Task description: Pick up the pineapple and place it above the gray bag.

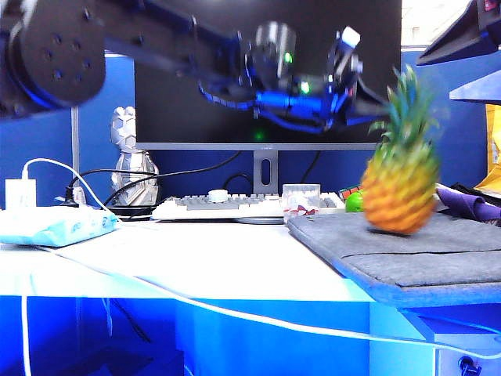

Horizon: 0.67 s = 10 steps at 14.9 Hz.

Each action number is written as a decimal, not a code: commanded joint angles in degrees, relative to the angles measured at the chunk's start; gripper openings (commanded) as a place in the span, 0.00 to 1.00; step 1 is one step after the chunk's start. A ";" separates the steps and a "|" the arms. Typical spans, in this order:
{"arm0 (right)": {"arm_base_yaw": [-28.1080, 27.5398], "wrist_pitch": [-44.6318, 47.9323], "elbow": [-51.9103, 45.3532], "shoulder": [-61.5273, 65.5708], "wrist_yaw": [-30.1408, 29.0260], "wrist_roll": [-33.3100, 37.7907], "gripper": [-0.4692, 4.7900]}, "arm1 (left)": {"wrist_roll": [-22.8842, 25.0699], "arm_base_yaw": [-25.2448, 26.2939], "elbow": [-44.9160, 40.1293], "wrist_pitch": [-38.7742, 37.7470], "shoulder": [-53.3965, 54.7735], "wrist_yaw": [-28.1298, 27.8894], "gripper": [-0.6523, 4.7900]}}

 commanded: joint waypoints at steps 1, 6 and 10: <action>0.00 0.55 0.26 -0.17 -0.24 -0.35 1.00 | -0.98 0.11 0.44 4.87 1.01 0.22 0.11; 0.02 0.59 0.26 -0.17 -0.15 -0.35 1.00 | -7.58 1.20 0.44 7.76 1.62 -1.25 0.11; 0.02 0.63 0.26 -0.15 0.00 -0.37 1.00 | -11.47 0.92 0.44 8.96 1.62 -1.62 0.11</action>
